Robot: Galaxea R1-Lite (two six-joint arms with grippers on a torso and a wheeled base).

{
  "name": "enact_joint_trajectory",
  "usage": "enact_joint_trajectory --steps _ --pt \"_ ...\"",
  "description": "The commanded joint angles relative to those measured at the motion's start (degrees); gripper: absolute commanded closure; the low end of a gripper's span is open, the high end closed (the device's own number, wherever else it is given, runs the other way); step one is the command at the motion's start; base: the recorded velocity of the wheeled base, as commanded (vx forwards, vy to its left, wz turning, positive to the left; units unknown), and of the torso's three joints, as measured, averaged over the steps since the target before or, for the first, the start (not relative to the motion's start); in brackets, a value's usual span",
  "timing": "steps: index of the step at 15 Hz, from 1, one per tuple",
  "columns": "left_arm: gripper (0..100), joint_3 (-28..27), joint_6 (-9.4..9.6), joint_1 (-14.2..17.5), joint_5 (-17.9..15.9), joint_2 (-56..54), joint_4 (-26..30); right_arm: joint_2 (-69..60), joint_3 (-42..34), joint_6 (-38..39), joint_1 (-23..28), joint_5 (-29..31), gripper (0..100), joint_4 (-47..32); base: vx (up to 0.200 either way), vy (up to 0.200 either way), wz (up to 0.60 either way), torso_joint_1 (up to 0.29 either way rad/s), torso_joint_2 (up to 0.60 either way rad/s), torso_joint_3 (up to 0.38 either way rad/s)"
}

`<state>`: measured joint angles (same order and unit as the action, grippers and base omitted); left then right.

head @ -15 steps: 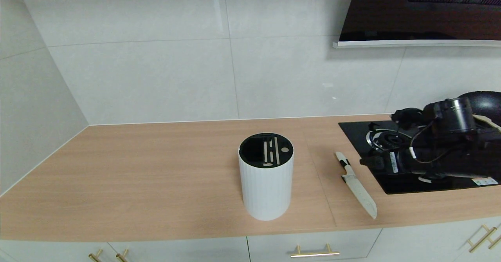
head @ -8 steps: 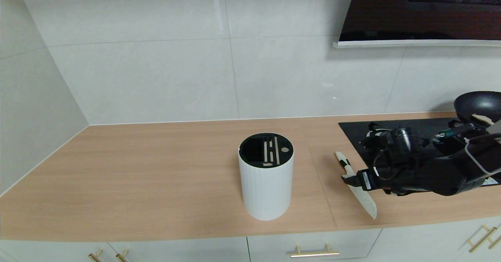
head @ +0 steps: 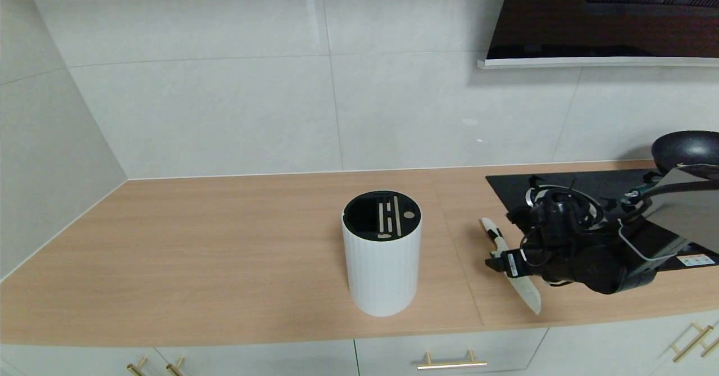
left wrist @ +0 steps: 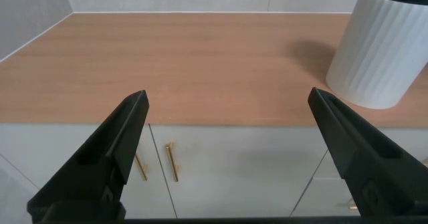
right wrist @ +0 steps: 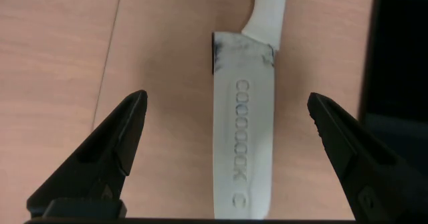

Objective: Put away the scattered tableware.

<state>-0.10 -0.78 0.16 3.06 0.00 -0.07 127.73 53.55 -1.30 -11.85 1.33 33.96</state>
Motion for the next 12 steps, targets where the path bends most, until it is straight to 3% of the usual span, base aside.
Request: enact_joint_trajectory --steps 1,6,12 --pt "0 0.01 -0.01 0.02 0.02 0.00 -0.01 2.70 0.50 -0.01 0.07 -0.01 0 1.46 0.000 0.000 0.00 0.000 0.00 0.000" --pt "0 0.01 -0.10 0.02 0.02 0.00 -0.01 6.65 1.99 0.07 1.57 -0.01 0 7.52 0.000 0.000 0.00 0.000 0.00 0.000" --pt "0 0.01 -0.01 0.02 0.02 0.00 -0.01 8.23 2.78 0.07 2.53 -0.36 0 8.40 0.000 0.000 0.00 0.000 0.00 0.000"
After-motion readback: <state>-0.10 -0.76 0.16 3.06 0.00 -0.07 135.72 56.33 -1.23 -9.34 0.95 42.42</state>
